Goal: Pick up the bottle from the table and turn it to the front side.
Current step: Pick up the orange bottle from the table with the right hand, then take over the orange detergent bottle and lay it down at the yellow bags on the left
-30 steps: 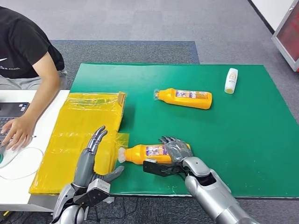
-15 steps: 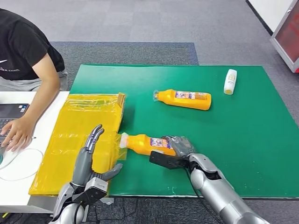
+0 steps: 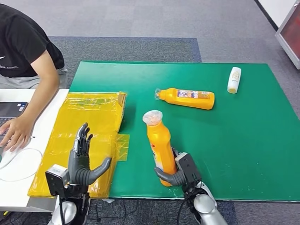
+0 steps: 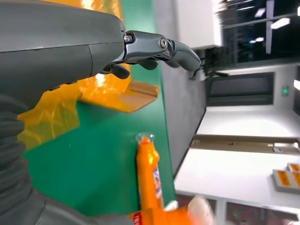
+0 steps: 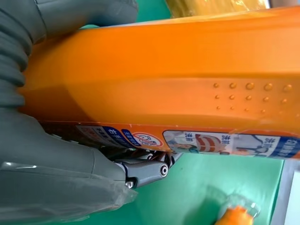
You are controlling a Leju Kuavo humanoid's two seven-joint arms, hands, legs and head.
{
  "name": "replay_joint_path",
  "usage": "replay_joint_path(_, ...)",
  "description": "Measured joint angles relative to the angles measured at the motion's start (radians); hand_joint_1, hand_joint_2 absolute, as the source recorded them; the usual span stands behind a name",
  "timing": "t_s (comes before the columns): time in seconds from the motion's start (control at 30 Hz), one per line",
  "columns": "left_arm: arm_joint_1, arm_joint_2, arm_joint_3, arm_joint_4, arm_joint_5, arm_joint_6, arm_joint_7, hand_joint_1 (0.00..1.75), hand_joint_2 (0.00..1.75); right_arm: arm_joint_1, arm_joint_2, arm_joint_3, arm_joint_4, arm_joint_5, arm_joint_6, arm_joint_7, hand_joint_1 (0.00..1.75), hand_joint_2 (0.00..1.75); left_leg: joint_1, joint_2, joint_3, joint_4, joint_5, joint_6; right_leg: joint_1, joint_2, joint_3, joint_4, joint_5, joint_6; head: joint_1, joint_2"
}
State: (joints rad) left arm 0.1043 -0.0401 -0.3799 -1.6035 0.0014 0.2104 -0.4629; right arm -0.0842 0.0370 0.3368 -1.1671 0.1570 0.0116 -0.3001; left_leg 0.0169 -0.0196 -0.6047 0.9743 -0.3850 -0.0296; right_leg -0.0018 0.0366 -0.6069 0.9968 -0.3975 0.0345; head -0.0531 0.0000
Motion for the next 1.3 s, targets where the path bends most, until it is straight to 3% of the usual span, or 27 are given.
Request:
replay_joint_path(0.17,-0.004,-0.021,0.018,0.0,0.123,-0.006,0.064,0.0,1.75,0.033,0.024,-0.001,-0.03,-0.063,-0.022,-0.022,1.75,1.75,0.0,0.0,-0.004,0.0,0.0,0.0,-0.001,0.0,-0.004,0.0,0.0,0.0,0.0,0.0)
replay_joint_path(0.47,-0.072,-0.017,-0.025,0.02,0.146,-0.066,0.137,0.0,1.75,0.022,0.035,0.075,-0.059,0.096,-0.229,-0.095,1.75,1.75,0.0,0.0,-0.006,0.0,0.0,0.0,-0.001,0.0,-0.006,0.0,0.0,0.0,0.0,0.0)
replay_joint_path(0.57,-0.076,-0.017,-0.03,0.021,0.146,-0.071,0.142,0.0,1.75,0.022,0.035,0.078,-0.06,0.1,-0.239,-0.097,1.75,1.75,0.0,0.0,-0.006,0.0,0.0,0.0,-0.001,0.0,-0.006,0.0,0.0,0.0,0.0,0.0)
replay_joint_path(0.7,-0.164,-0.004,-0.13,0.042,0.146,-0.158,0.193,0.0,1.75,0.01,0.037,0.106,-0.07,0.099,-0.282,-0.095,1.75,1.75,0.0,0.0,-0.007,0.0,0.001,0.0,-0.001,0.0,-0.007,0.0,0.0,0.0,0.0,0.0)
replay_joint_path(0.83,-0.208,0.001,-0.184,0.052,0.148,-0.184,0.224,0.0,1.75,0.009,0.038,0.117,-0.07,0.084,-0.284,-0.101,1.75,1.75,0.0,0.0,-0.007,0.0,0.001,0.0,-0.001,0.0,-0.007,0.0,0.0,0.0,0.0,0.0)
replay_joint_path(1.3,-0.262,0.008,-0.262,0.076,0.152,-0.182,0.245,0.0,1.75,-0.007,0.044,0.128,-0.071,0.027,-0.302,-0.123,1.75,1.75,0.0,0.0,-0.008,0.0,0.001,0.0,-0.001,0.0,-0.009,0.0,0.0,0.0,0.0,0.0)
